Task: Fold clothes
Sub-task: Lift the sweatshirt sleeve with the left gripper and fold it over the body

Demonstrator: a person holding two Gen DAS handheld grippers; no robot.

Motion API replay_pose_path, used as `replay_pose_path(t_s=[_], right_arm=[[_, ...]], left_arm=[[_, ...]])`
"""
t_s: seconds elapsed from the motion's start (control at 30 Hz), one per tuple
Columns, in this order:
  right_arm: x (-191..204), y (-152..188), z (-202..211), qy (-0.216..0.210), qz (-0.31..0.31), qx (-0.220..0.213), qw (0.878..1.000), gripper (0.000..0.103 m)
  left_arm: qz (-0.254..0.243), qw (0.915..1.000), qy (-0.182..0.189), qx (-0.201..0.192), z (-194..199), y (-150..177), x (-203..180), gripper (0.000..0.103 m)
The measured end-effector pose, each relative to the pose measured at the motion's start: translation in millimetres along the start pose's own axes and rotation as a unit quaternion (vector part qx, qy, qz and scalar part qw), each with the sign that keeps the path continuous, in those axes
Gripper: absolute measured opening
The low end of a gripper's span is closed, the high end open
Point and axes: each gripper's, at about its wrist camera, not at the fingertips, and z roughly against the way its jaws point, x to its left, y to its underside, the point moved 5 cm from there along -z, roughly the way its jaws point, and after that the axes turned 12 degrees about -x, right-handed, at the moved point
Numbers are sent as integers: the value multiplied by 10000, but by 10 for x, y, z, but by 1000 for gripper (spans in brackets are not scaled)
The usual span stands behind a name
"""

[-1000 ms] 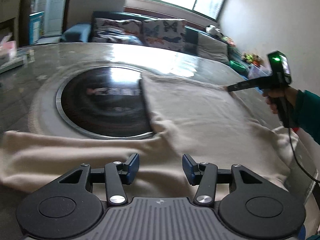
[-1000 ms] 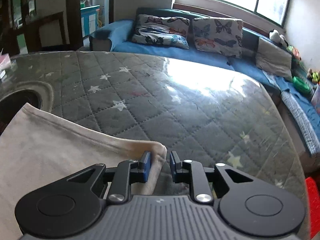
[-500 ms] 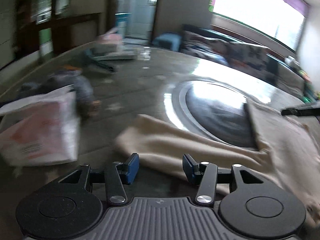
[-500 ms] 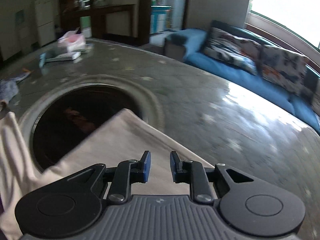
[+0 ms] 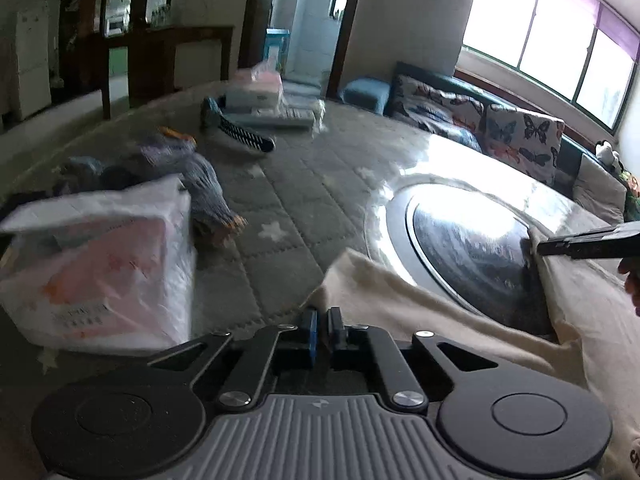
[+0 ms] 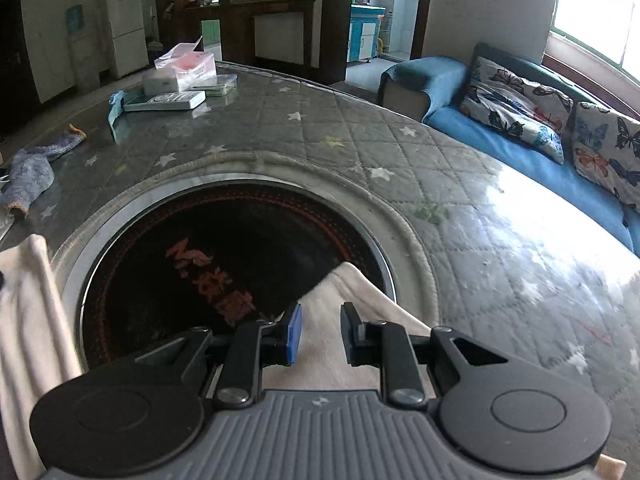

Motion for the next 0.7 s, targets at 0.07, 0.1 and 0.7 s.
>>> replay_pose_path(t_s=[0.07, 0.1, 0.7], right_arm=[[-1, 3, -62, 23, -49, -24, 10000, 23], [-5, 2, -80, 49, -49, -51, 10000, 24], [737, 234, 965, -936, 1015, 122, 9903, 28]], left_arm=[[-21, 9998, -139, -120, 61, -48, 40, 4], [-28, 9997, -199, -149, 79, -64, 61, 4], [8, 9999, -119, 17, -79, -43, 74, 38]])
